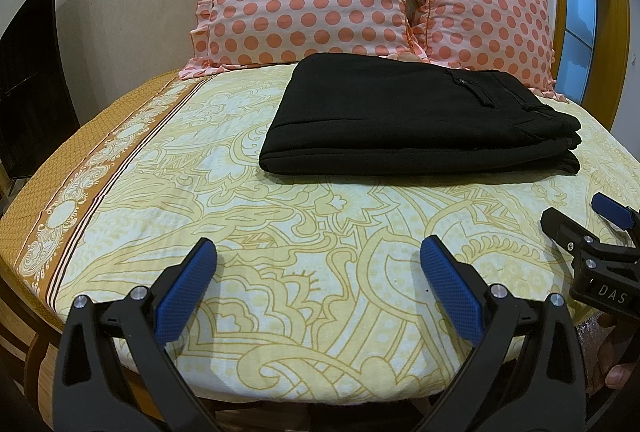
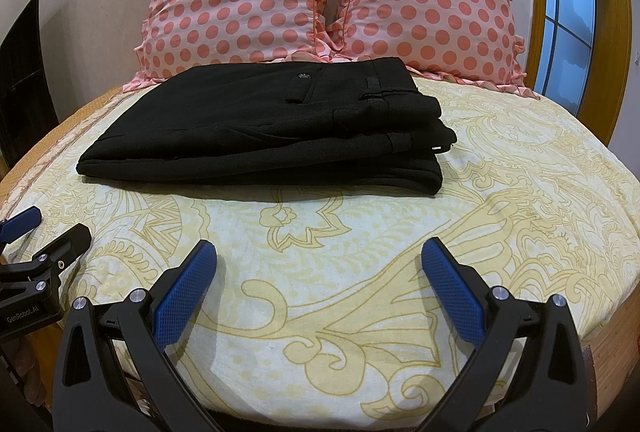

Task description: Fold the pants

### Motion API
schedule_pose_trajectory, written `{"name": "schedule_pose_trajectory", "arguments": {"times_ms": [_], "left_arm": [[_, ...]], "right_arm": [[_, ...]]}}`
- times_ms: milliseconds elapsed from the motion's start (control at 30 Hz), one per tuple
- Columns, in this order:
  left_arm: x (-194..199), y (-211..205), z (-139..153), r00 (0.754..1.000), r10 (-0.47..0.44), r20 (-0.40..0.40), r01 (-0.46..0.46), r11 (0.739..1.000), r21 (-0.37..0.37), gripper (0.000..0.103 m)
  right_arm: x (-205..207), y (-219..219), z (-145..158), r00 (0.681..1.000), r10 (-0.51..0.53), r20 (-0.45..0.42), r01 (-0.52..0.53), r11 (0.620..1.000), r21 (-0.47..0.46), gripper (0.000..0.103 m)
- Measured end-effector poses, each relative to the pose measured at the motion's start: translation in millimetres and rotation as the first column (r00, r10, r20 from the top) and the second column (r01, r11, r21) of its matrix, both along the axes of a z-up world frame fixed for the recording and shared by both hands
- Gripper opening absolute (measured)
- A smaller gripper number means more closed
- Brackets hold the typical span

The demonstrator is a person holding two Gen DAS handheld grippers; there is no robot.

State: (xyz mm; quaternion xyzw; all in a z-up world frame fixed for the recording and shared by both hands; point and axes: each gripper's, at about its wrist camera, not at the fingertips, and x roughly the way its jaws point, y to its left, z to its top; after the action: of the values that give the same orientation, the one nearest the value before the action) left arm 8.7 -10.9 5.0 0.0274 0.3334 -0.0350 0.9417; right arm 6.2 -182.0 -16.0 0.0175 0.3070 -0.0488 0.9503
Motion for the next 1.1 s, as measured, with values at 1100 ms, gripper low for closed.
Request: {"name": "schedule_pose_trajectory", "arguments": {"times_ms": [1100], "left_arm": [[5.7, -3.2, 3.4, 1.0, -0.002, -0.02, 0.002, 1.0, -0.001, 0.101]], "right_arm": [[-0.4, 0.9, -0.7, 1.0, -0.003, 0.004, 0.003, 1.0, 0.0, 0.102]]}}
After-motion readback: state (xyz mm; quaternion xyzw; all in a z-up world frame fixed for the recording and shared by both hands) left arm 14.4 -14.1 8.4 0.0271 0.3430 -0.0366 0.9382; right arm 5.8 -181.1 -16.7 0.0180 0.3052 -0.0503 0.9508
